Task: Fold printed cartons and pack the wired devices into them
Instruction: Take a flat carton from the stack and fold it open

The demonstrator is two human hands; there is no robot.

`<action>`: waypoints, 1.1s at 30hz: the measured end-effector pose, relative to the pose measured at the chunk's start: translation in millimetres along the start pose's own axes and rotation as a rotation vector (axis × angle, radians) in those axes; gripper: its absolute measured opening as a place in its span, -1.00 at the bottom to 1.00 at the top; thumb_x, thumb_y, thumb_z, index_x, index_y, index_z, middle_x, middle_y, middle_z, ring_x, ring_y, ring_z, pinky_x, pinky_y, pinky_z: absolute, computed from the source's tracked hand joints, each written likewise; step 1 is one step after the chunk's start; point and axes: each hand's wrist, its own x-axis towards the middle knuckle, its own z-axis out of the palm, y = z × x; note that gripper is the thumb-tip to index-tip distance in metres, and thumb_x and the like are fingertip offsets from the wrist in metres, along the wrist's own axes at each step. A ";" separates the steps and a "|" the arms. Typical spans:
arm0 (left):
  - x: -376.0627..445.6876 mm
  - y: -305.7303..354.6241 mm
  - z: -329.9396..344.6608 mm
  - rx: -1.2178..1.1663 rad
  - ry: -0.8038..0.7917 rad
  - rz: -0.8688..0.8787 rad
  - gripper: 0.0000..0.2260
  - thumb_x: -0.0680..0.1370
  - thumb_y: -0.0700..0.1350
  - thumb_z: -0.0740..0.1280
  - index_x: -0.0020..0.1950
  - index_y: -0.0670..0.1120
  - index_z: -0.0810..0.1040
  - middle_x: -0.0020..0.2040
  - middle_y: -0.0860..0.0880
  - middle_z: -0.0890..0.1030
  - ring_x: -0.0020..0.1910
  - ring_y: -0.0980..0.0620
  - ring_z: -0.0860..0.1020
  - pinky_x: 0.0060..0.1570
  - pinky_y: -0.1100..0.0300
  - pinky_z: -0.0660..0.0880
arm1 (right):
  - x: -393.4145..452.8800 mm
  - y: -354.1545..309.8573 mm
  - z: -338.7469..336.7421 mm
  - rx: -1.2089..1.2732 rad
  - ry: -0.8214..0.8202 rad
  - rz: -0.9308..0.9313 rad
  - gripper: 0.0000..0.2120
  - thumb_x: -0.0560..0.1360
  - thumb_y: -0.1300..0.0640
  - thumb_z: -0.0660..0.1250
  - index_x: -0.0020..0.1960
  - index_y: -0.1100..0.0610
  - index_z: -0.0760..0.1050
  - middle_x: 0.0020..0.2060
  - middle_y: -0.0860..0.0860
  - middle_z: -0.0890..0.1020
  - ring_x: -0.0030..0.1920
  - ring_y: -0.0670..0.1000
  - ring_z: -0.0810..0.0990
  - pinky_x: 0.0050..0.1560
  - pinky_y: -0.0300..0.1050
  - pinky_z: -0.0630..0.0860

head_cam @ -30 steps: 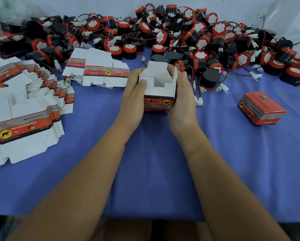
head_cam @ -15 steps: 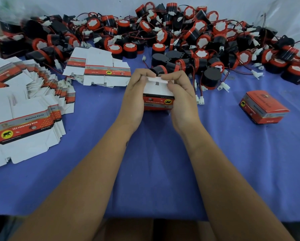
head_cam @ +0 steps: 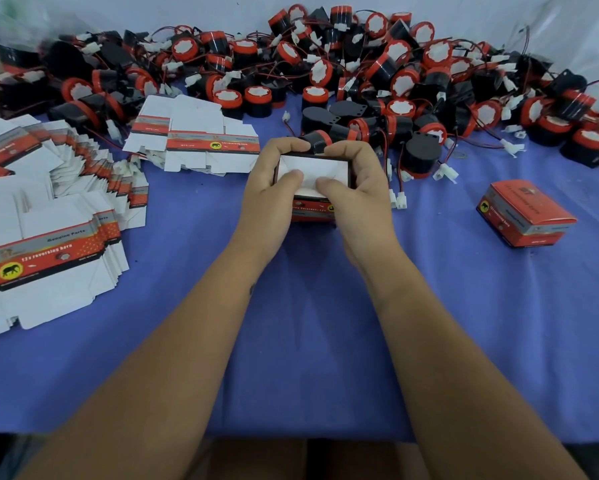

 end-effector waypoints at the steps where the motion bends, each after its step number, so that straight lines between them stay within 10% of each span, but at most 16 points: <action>1: 0.1 -0.7 -0.9 -0.015 -0.002 -0.010 -0.66 0.57 -0.33 0.17 0.19 0.05 0.51 0.04 0.17 0.57 -0.08 0.26 0.59 -0.20 0.33 0.53 | 0.2 0.6 0.0 0.009 0.002 0.005 -0.75 0.51 0.38 0.26 0.08 0.09 0.47 0.10 0.08 0.57 -0.01 -0.04 0.58 -0.08 -0.13 0.57; 11: 1.8 -7.4 -3.1 0.257 -0.051 -0.052 -0.68 0.57 -0.08 0.23 0.32 0.15 0.45 0.23 0.12 0.54 0.19 0.26 0.50 0.17 0.29 0.45 | 0.5 9.2 -5.0 -0.319 0.121 0.113 -0.72 0.67 -0.09 -0.03 -0.05 -0.23 0.43 -0.05 -0.23 0.46 0.14 -0.07 0.39 0.17 -0.14 0.30; 14: 1.7 -2.4 -4.6 0.080 -0.156 -0.043 -0.64 0.53 -0.02 0.19 0.33 0.20 0.39 0.19 0.42 0.52 0.21 0.44 0.45 0.16 0.45 0.41 | 0.4 6.8 -7.6 -0.188 0.074 0.115 -0.78 0.63 -0.07 0.06 -0.05 -0.13 0.47 -0.10 -0.22 0.52 -0.03 -0.19 0.48 0.00 -0.24 0.38; 18: 14.4 -3.9 -8.1 0.000 0.006 -0.163 -0.49 0.55 0.05 0.23 0.51 0.15 0.26 0.54 0.12 0.25 0.47 0.21 0.25 0.44 0.19 0.26 | 1.7 2.7 -8.0 -0.064 0.053 0.045 -0.89 0.42 0.08 0.21 -0.07 -0.01 0.45 -0.05 -0.10 0.52 -0.09 -0.19 0.48 -0.11 -0.40 0.42; 24: 12.0 -12.8 -11.3 0.161 -0.028 -0.148 -0.52 0.54 0.00 0.42 0.43 0.05 0.38 0.21 0.15 0.57 0.13 0.29 0.55 0.08 0.28 0.53 | -1.2 3.9 -6.9 -0.179 0.041 -0.095 -0.63 0.41 0.41 0.23 0.04 -0.02 0.45 0.09 -0.05 0.51 0.15 -0.02 0.51 0.05 -0.13 0.55; 28: 17.7 -18.7 -18.7 0.165 0.241 -0.054 -0.66 0.47 -0.08 0.51 0.18 0.00 0.48 0.00 0.17 0.61 -0.13 0.42 0.56 -0.15 0.50 0.44 | 1.0 11.7 -6.2 -0.179 0.048 -0.056 -0.48 0.49 0.34 0.25 0.29 -0.16 0.32 0.16 -0.25 0.47 0.14 -0.14 0.52 -0.02 -0.46 0.47; 33: 26.5 -25.6 -28.3 0.112 0.443 -0.067 -0.59 0.46 -0.10 0.52 0.20 -0.02 0.40 0.01 0.18 0.58 -0.12 0.44 0.56 -0.16 0.48 0.47 | 27.5 23.1 -5.2 -0.465 -0.065 0.109 -0.46 0.55 0.24 0.28 0.48 0.00 0.24 0.35 -0.03 0.24 0.05 -0.16 0.40 -0.24 -0.59 0.36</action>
